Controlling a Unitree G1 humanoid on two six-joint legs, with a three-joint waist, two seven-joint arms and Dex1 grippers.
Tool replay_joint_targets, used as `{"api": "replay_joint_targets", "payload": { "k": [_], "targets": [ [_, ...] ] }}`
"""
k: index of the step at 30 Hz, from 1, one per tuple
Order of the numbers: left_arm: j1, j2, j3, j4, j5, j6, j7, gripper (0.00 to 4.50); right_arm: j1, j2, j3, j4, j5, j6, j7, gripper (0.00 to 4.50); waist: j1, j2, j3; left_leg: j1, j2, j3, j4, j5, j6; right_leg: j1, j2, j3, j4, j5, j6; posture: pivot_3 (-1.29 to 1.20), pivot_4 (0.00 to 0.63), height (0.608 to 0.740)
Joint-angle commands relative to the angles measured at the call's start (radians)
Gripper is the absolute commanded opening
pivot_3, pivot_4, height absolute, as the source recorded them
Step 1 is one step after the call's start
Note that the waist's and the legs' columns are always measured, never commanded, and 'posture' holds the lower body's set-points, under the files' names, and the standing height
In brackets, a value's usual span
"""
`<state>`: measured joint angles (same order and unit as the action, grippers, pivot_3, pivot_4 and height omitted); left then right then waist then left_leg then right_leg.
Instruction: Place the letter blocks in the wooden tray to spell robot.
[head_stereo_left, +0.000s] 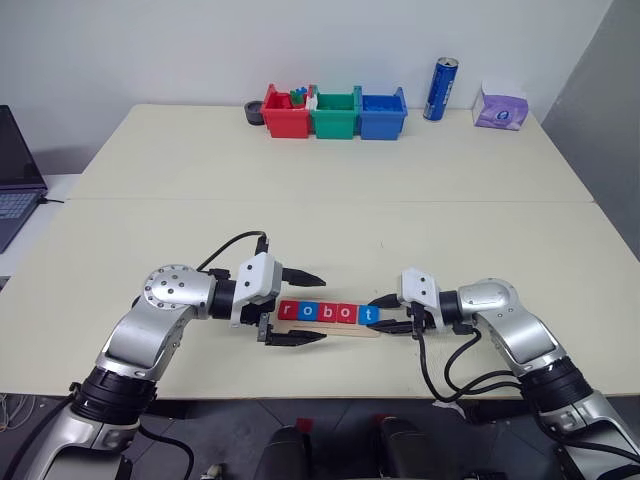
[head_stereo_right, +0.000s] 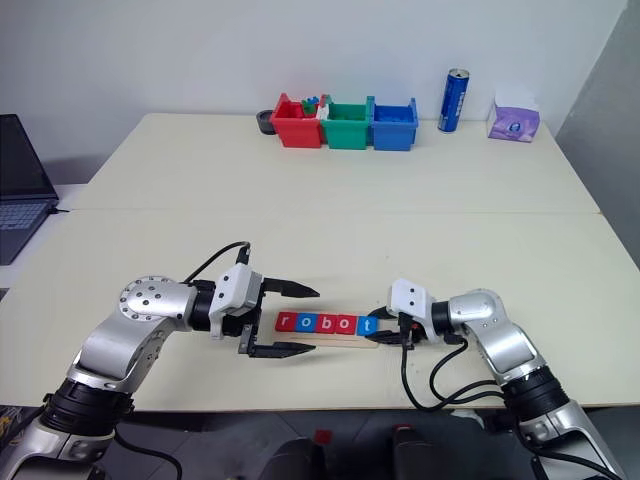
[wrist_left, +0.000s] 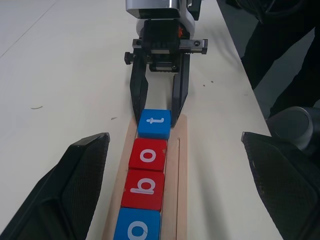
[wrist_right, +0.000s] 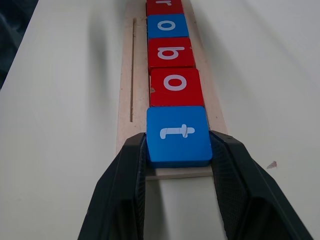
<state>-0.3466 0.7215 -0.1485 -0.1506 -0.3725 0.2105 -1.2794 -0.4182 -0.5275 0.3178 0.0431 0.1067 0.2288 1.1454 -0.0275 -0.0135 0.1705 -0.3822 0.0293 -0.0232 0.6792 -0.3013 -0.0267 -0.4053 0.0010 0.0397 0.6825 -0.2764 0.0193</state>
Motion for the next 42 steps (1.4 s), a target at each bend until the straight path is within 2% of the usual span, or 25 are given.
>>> {"api": "replay_joint_targets", "payload": {
  "k": [1,9,10,14,19,22,32,33,42],
  "targets": [
    [-0.001,0.001,0.012,-0.028,-0.006,-0.013,-0.001,4.50,-0.018,0.005,0.003,-0.007,-0.003,0.001,-0.008,1.46,0.000,0.000,0.000,0.000,0.000,0.000,0.000,0.000,0.000,0.000,0.000,0.000,0.000,0.000,0.000,0.00,0.150,0.740],
    [-0.006,-0.001,0.010,-0.022,-0.004,-0.013,-0.001,4.50,-0.024,-0.005,-0.021,-0.019,0.028,0.027,0.008,4.27,0.000,0.000,0.000,0.000,0.000,0.000,0.000,0.000,0.000,0.000,0.000,0.000,0.000,0.000,0.000,0.00,0.150,0.740],
    [-0.008,-0.002,0.009,-0.020,-0.003,-0.013,0.000,4.50,-0.024,-0.008,-0.033,-0.030,0.044,0.044,0.012,4.48,0.000,0.000,0.000,0.000,0.000,0.000,0.000,0.000,0.000,0.000,0.000,0.000,0.000,0.000,0.000,0.00,0.150,0.740],
    [-0.008,-0.004,0.011,-0.019,-0.003,-0.014,0.002,4.50,-0.026,-0.020,-0.114,-0.115,0.154,0.167,0.008,4.48,0.000,0.000,0.000,0.000,0.000,0.000,0.000,0.000,0.000,0.000,0.000,0.000,0.000,0.000,0.000,0.00,0.150,0.740],
    [-0.006,-0.003,0.013,-0.018,-0.004,-0.014,0.002,4.50,0.011,-0.063,-0.155,-0.140,0.168,0.170,-0.004,4.48,0.000,0.000,0.000,0.000,0.000,0.000,0.000,0.000,0.000,0.000,0.000,0.000,0.000,0.000,0.000,0.00,0.150,0.740],
    [-0.010,-0.007,0.010,-0.016,-0.004,-0.014,0.003,4.50,0.043,-0.077,-0.143,-0.115,0.138,0.106,-0.007,3.89,0.000,0.000,0.000,0.000,0.000,0.000,0.000,0.000,0.000,0.000,0.000,0.000,0.000,0.000,0.000,0.00,0.150,0.740],
    [-0.026,-0.009,0.012,-0.011,-0.002,-0.010,0.000,4.50,0.062,-0.041,-0.095,-0.077,0.094,0.026,-0.043,0.18,-0.001,0.000,0.000,0.000,0.000,0.000,0.000,0.000,0.000,0.000,0.000,0.000,0.000,0.000,0.000,0.00,0.150,0.740],
    [-0.024,-0.007,0.013,-0.016,-0.004,-0.008,0.000,4.50,0.065,-0.041,-0.091,-0.081,0.093,0.024,-0.042,0.04,-0.001,0.000,0.000,0.000,0.000,0.000,0.000,0.000,0.000,0.000,0.000,0.000,0.000,0.000,0.000,0.00,0.150,0.740],
    [-0.031,-0.009,0.011,-0.014,-0.002,-0.005,0.003,4.50,0.084,-0.043,-0.067,-0.102,0.081,0.003,-0.033,0.04,-0.001,0.000,0.000,0.000,0.000,0.000,0.000,0.000,0.000,0.000,0.000,0.000,0.000,0.000,0.000,0.00,0.150,0.740]
  ]
}}
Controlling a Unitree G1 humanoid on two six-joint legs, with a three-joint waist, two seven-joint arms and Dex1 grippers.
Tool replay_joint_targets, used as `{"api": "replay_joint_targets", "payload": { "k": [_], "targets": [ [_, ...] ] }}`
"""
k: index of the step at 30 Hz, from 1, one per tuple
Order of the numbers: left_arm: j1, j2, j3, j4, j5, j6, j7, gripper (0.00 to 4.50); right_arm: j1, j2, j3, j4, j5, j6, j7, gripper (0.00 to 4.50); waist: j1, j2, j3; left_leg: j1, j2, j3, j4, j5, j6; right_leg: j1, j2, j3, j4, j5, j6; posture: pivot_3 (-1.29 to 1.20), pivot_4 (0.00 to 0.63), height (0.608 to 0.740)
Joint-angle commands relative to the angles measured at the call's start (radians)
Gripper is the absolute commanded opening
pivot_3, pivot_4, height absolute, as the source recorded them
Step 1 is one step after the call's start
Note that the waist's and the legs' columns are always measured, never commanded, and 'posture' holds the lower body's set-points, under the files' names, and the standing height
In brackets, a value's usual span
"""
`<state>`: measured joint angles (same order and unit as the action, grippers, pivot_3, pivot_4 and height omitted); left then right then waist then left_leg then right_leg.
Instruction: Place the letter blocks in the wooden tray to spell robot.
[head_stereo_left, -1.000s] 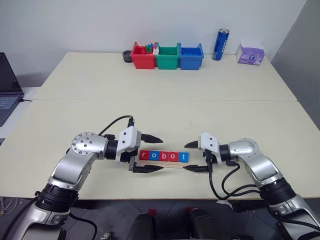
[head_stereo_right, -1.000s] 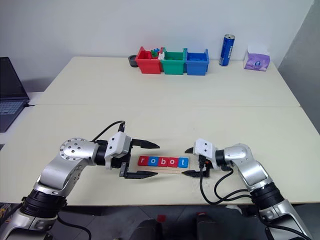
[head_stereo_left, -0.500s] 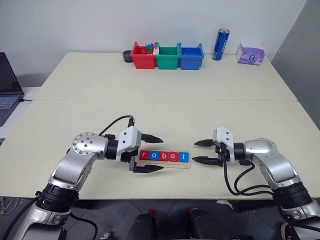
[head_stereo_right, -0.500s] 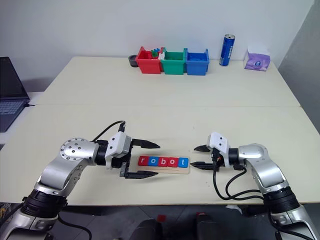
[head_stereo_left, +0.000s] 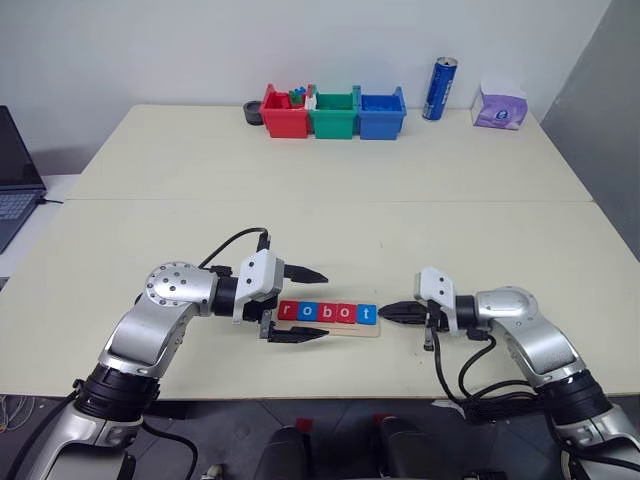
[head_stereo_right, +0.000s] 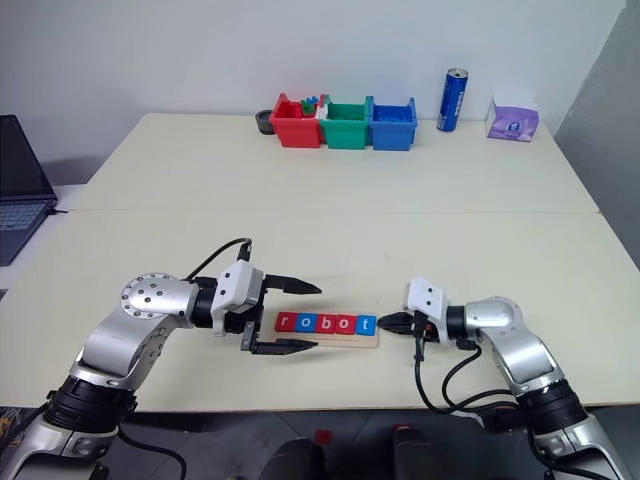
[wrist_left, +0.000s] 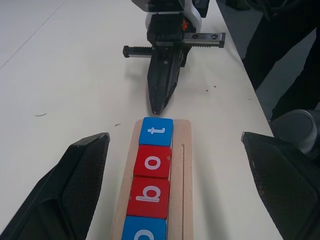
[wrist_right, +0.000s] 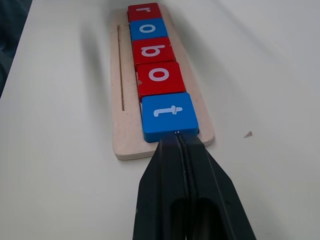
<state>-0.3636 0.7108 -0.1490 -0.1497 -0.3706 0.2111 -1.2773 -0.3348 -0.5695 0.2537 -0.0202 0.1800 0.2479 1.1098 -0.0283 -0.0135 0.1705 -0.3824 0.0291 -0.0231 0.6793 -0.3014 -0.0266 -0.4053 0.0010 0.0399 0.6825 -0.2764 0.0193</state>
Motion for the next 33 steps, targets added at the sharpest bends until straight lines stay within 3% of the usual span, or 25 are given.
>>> {"api": "replay_joint_targets", "payload": {
  "k": [1,21,33],
  "targets": [
    [-0.014,0.001,0.012,-0.015,-0.004,-0.006,0.001,4.50,0.000,0.002,0.000,-0.039,0.007,-0.015,0.001,0.04,0.000,0.000,0.000,0.000,0.000,0.000,0.000,0.000,0.000,0.000,0.000,0.000,0.000,0.000,0.000,0.00,0.150,0.740],
    [-0.004,0.001,0.015,-0.029,-0.006,-0.004,0.010,4.50,-0.051,0.046,0.028,-0.002,-0.002,-0.029,-0.004,0.04,0.000,0.000,0.000,0.000,0.000,0.000,0.000,0.000,0.000,0.000,0.000,0.000,0.000,0.000,0.000,0.00,0.150,0.740],
    [0.027,0.030,0.066,-0.040,-0.037,0.055,0.038,4.50,0.032,-0.030,-0.111,-0.275,0.178,0.198,-0.042,0.04,0.000,0.000,0.000,0.000,0.000,-0.001,0.000,0.000,0.000,0.000,0.000,0.000,0.000,0.000,0.000,0.00,0.150,0.740]
  ]
}}
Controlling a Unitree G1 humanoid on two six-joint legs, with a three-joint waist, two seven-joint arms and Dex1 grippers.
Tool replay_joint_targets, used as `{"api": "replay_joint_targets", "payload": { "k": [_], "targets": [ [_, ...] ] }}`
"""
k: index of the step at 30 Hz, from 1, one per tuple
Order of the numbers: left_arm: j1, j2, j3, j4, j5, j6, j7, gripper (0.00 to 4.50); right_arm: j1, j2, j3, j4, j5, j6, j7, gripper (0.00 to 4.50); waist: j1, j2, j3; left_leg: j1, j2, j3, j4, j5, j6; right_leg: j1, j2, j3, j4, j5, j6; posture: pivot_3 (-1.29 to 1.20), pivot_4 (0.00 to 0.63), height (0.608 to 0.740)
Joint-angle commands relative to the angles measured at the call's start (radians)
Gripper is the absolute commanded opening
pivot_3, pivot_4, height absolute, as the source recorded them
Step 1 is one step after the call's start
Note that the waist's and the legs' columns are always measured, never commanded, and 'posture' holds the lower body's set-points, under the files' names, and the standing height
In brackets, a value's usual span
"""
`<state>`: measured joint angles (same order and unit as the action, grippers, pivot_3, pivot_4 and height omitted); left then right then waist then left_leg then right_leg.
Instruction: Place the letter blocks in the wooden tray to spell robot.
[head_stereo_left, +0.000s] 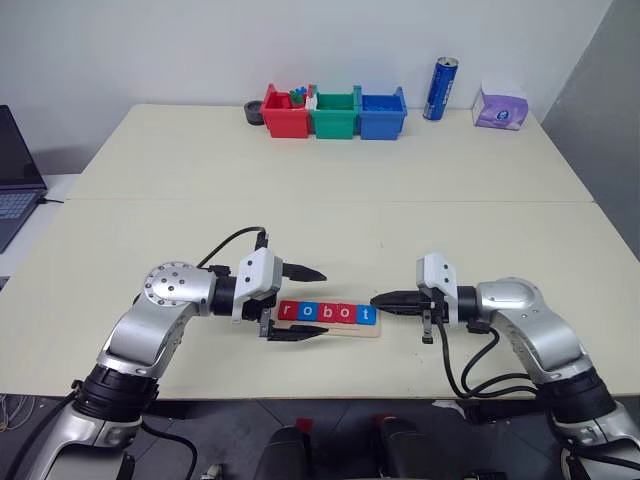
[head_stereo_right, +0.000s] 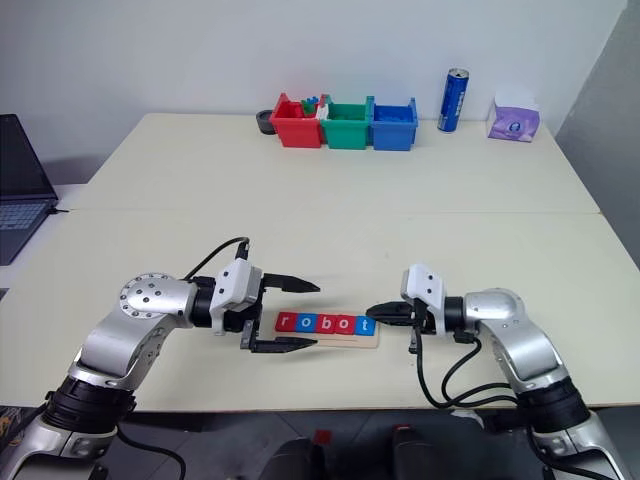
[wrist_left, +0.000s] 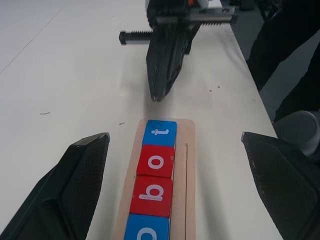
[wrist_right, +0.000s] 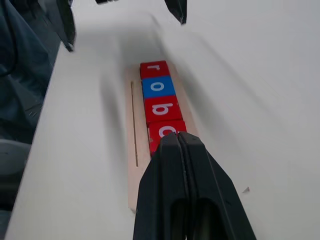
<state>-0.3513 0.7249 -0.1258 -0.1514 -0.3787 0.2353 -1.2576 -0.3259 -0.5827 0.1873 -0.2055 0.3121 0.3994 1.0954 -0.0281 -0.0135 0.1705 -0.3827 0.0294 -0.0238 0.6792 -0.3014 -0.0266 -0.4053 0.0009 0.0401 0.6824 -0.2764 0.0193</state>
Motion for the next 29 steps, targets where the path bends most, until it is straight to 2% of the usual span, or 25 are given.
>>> {"api": "replay_joint_targets", "payload": {
  "k": [1,9,10,14,23,24,29],
  "targets": [
    [0.030,0.022,0.054,-0.045,-0.030,0.047,0.033,4.50,0.042,-0.024,-0.055,-0.119,0.057,0.070,-0.041,0.04,0.000,0.000,0.000,0.000,0.000,0.000,0.000,0.000,0.000,0.000,0.000,0.000,0.000,0.000,0.000,0.00,0.150,0.740],
    [0.178,0.124,0.137,-0.083,-0.029,0.039,0.023,4.50,0.140,-0.072,-0.063,-0.274,0.103,0.164,-0.085,0.04,-0.001,0.000,0.000,0.000,0.000,0.000,-0.001,0.000,0.000,0.000,0.000,0.000,0.000,0.000,0.000,0.00,0.150,0.740],
    [0.201,0.137,0.152,-0.086,-0.032,0.034,0.018,4.50,0.148,-0.078,-0.064,-0.284,0.109,0.171,-0.083,0.19,-0.001,0.000,0.000,0.000,0.000,0.000,0.000,0.000,0.000,0.000,0.000,0.000,0.000,0.000,0.000,0.00,0.150,0.740],
    [0.279,0.172,0.226,-0.115,-0.058,0.056,0.029,4.50,0.161,-0.112,-0.077,-0.313,0.143,0.197,-0.067,1.21,0.000,0.000,0.000,0.000,0.000,0.001,0.000,0.000,0.000,0.000,0.000,0.000,0.000,0.000,0.000,0.00,0.150,0.740],
    [0.351,0.172,0.295,-0.184,-0.092,0.116,0.093,4.50,0.136,-0.147,-0.079,-0.320,0.153,0.222,-0.095,4.28,0.001,-0.001,0.001,0.000,0.000,0.000,0.000,0.000,0.000,0.000,-0.001,0.000,-0.001,0.000,0.000,0.00,0.150,0.740],
    [0.355,0.175,0.294,-0.189,-0.090,0.118,0.095,4.50,0.132,-0.146,-0.078,-0.315,0.146,0.221,-0.103,4.48,0.000,-0.002,0.001,0.000,0.000,0.000,0.000,0.000,0.000,0.000,-0.001,0.000,-0.001,0.000,0.000,0.00,0.150,0.740],
    [0.361,0.180,0.290,-0.203,-0.090,0.137,0.114,4.50,0.123,-0.148,-0.072,-0.314,0.150,0.227,-0.125,4.48,0.000,-0.002,0.001,0.000,0.000,0.000,-0.001,0.000,0.000,0.000,0.000,0.000,-0.001,0.000,0.000,0.00,0.150,0.740]
  ]
}}
